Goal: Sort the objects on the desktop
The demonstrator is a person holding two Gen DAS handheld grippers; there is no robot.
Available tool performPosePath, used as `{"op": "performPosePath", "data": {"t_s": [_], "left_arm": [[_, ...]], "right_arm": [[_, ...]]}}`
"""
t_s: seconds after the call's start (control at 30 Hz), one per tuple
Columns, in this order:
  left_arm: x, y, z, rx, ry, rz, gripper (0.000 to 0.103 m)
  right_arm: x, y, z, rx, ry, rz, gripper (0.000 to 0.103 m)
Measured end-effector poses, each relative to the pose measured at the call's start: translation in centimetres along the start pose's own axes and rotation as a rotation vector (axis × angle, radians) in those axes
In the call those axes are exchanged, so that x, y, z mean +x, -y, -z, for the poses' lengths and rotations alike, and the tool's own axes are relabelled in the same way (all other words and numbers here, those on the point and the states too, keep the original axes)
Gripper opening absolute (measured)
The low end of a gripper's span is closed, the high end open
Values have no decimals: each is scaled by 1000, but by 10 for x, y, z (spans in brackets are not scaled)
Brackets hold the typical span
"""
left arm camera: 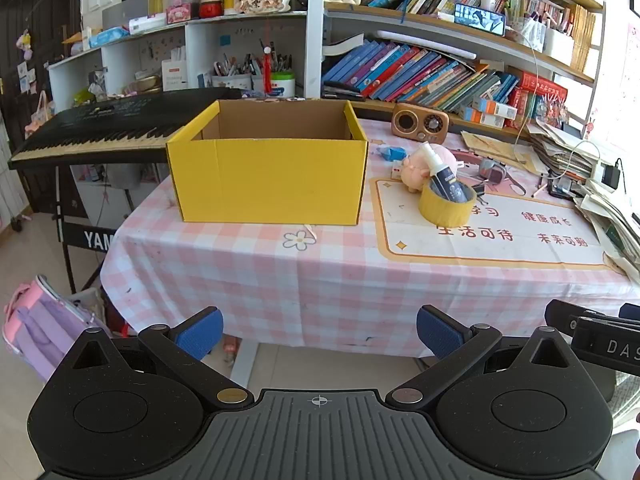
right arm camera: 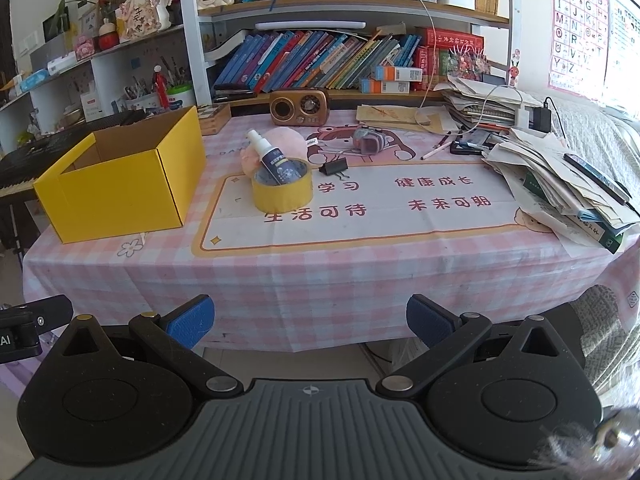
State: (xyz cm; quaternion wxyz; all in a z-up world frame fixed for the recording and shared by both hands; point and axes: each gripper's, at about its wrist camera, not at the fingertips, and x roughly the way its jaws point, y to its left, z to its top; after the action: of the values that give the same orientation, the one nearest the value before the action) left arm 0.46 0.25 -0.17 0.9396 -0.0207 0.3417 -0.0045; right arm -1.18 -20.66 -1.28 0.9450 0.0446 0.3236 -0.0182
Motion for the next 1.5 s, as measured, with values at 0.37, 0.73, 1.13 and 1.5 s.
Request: {"op": "performPosePath", "data": {"t_s": [0.37,0.73,1.13,1.5], "left_arm": [[1,-1,1,3,9,21,103],[2,-1,-1,16,13,33,103],[2,-2,-3,17,16,37,103],[3,-6,-5,11,18,35,103]], "right_arm": [[0,-3,0,-4,4,-3,103],[-2,-6,-4,-19,13,-6,103],[-1,-10,-4,-37,23,-31,103],[-4,-15,-1,-41,28,-52,103]]}}
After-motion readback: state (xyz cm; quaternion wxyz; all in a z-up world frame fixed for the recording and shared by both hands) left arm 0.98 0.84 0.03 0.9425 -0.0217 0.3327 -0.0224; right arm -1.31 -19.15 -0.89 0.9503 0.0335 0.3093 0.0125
